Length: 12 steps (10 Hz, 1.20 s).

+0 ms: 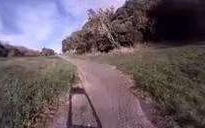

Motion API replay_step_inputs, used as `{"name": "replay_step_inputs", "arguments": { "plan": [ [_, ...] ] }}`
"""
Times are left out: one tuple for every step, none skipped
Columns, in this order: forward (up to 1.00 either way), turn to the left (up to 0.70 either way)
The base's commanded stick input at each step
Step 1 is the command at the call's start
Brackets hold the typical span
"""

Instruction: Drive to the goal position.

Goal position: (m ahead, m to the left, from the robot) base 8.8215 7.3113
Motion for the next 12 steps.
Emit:
{"name": "replay_step_inputs", "arguments": {
  "plan": [
    [0.70, 0.03],
    [0.70, 0.00],
    [0.70, 0.00],
    [0.70, 0.00],
    [0.70, 0.00],
    [0.70, 0.00],
    [0.70, 0.00],
    [0.70, 0.00],
    [0.70, 0.00],
    [0.70, 0.00],
    [0.70, 0.00],
    [0.70, 0.00]
  ]
}}
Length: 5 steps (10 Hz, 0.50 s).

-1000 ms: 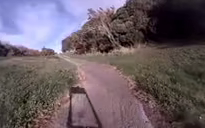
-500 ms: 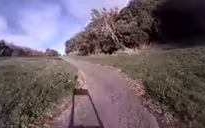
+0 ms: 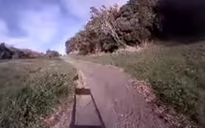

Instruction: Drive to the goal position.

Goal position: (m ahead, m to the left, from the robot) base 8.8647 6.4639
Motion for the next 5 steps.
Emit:
{"name": "replay_step_inputs", "arguments": {
  "plan": [
    [0.70, 0.00],
    [0.70, 0.00],
    [0.70, 0.00],
    [0.70, 0.00],
    [0.70, 0.00]
  ]
}}
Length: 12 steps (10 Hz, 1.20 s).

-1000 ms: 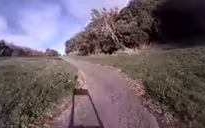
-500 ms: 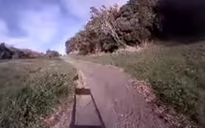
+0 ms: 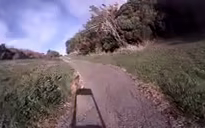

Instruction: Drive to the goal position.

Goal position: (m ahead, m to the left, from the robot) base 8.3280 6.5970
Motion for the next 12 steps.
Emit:
{"name": "replay_step_inputs", "arguments": {
  "plan": [
    [0.70, 0.00],
    [0.70, 0.00],
    [0.70, 0.00],
    [0.70, 0.00],
    [0.70, 0.00],
    [0.70, 0.00],
    [0.70, 0.00],
    [0.70, 0.00],
    [0.70, 0.00],
    [0.70, 0.00],
    [0.70, 0.00],
    [0.70, 0.00]
  ]
}}
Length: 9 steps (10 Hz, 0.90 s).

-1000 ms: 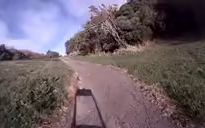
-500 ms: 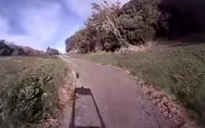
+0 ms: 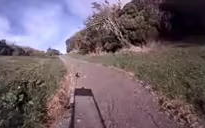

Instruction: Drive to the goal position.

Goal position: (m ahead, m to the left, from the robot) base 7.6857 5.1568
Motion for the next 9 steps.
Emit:
{"name": "replay_step_inputs", "arguments": {
  "plan": [
    [0.70, 0.00],
    [0.70, 0.00],
    [0.70, 0.00],
    [0.70, 0.00],
    [0.70, 0.00],
    [0.70, 0.00],
    [0.70, 0.00],
    [0.70, 0.00],
    [0.70, 0.14]
  ]
}}
